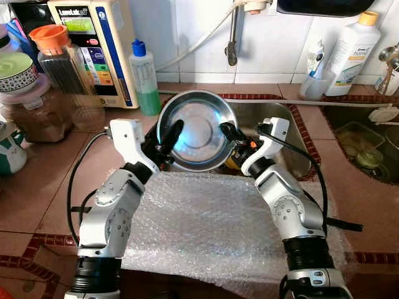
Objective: Kitchen organization
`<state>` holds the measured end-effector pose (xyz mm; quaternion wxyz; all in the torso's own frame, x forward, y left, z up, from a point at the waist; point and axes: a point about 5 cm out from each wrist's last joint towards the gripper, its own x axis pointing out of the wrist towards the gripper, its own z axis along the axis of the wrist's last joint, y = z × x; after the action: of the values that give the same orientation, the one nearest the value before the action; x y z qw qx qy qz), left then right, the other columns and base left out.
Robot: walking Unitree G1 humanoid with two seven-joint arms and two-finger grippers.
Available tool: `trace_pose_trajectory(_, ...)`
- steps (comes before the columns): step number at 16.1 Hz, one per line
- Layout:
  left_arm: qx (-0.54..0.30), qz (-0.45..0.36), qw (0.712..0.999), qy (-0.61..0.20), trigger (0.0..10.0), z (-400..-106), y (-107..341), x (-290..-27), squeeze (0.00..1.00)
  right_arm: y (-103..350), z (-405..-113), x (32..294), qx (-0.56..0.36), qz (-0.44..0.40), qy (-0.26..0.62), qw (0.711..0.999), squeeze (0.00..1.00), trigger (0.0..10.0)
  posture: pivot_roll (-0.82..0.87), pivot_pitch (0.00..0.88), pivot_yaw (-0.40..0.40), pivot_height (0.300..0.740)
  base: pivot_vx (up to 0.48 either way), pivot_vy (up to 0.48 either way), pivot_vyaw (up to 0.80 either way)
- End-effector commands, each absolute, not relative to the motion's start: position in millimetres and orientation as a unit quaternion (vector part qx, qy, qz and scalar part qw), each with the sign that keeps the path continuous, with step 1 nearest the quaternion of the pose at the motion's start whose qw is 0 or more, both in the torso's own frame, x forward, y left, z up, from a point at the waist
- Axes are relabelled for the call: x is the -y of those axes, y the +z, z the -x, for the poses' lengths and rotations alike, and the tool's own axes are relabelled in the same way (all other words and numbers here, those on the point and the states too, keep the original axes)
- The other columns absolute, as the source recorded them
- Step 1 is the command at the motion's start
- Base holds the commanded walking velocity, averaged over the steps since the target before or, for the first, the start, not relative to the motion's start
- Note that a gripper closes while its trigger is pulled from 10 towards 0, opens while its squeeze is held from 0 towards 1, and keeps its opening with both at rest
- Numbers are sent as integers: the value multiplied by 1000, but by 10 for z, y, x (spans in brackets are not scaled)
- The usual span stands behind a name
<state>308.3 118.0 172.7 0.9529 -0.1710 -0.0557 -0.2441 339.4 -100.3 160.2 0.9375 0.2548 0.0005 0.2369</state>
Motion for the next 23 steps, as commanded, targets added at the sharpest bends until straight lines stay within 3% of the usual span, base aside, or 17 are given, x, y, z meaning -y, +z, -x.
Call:
trace_pose_trajectory(1,65,167,947,-267,10000,-3038,1785,-1121,1000,1653,-3495,1178,15,-248,160,955,0,0,123,48,87,740,0,0,0)
trace_pose_trajectory(7,53,149,957,-243,10000,-3019,1718,-1184,1000,1635,-3572,1312,26,-220,105,969,0,0,126,52,86,740,0,0,0)
trace_pose_trajectory(12,19,134,957,-257,10000,-2900,1577,-1143,1000,1450,-3749,1549,-11,-115,-4,993,0,0,137,52,85,740,0,0,0)
trace_pose_trajectory(17,-13,107,956,-272,10000,-2770,1471,-1126,1000,1317,-3848,1853,-70,-14,-121,990,0,0,177,51,73,740,0,0,0)
trace_pose_trajectory(18,-19,106,956,-274,10000,-2746,1454,-1124,1000,1258,-3837,1883,-87,-11,-131,987,0,2902,181,50,71,740,0,0,0)
trace_pose_trajectory(19,-32,102,953,-284,10000,-2702,1414,-1102,1000,1164,-3810,1900,-113,-6,-136,984,0,9882,191,48,69,740,0,0,0)
trace_pose_trajectory(22,-53,94,946,-306,10000,-2607,1324,-1032,1000,957,-3725,1903,-162,-26,-139,976,0,10000,192,46,66,740,0,0,0)
trace_pose_trajectory(23,-53,93,946,-305,10000,-2608,1322,-1036,1000,949,-3721,1906,-163,-24,-140,976,224,10000,192,46,66,740,0,0,0)
